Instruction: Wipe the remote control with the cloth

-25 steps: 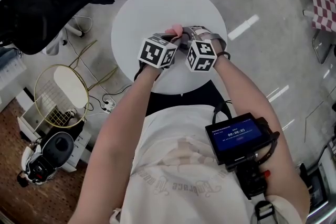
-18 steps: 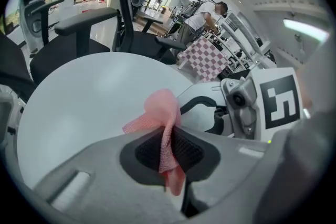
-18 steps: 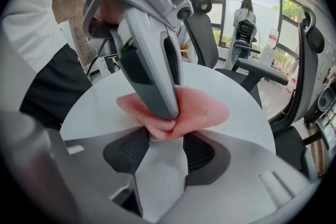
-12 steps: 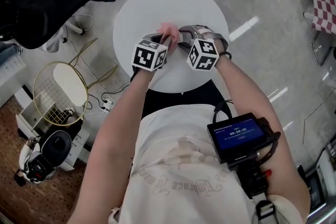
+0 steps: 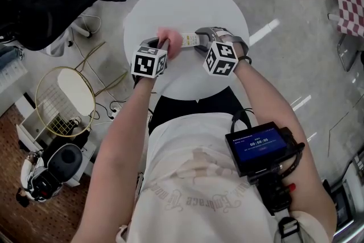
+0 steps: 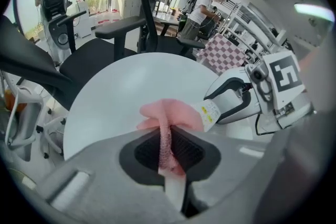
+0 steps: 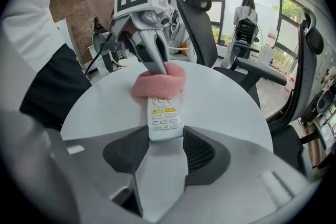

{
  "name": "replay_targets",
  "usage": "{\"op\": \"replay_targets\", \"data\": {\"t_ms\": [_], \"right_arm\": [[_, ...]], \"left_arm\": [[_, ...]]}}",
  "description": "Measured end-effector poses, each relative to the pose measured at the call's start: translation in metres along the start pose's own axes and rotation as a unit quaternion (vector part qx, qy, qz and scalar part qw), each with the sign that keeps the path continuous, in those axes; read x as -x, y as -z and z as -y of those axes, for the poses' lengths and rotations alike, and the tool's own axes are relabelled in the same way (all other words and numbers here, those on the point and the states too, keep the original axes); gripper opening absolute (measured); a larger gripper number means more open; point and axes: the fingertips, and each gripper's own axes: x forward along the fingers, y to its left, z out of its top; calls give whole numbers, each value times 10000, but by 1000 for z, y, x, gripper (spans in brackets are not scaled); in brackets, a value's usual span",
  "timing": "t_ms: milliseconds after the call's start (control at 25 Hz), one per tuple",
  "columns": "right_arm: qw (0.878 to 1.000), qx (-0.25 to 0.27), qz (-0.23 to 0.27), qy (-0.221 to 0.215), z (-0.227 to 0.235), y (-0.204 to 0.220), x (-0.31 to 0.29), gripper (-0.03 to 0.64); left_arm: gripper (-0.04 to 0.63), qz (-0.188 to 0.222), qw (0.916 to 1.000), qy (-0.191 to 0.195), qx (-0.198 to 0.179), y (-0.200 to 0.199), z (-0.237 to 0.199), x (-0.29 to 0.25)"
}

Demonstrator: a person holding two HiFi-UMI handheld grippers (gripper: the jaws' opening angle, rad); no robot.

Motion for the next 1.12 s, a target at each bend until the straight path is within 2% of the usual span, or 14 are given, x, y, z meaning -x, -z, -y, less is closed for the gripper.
{"op": "replay_targets", "data": {"t_ms": [200, 320, 440, 640, 840, 1120], "right_arm": [[10000, -29, -11, 10, 1, 2, 2, 213], [10000, -41, -16, 10, 1, 2, 1, 213], [10000, -51, -17, 30, 0, 3, 2, 213], [9999, -113, -27, 71, 0, 7, 4, 213], [9998, -143, -56, 101, 0, 6, 3, 214], [9996, -193, -106, 152, 1, 9, 4, 215]], "left_arm": [[34, -72, 9984, -550, 131, 13, -36, 14], [34, -145, 9972, -687, 268, 21, -49, 18], [32, -94, 9978, -639, 169, 20, -39, 16], [29, -40, 9970, -775, -6, 13, -26, 11], [31, 36, 9983, -390, -432, -2, 10, -2], [29, 248, 9977, -360, -512, -25, 31, -14]]}}
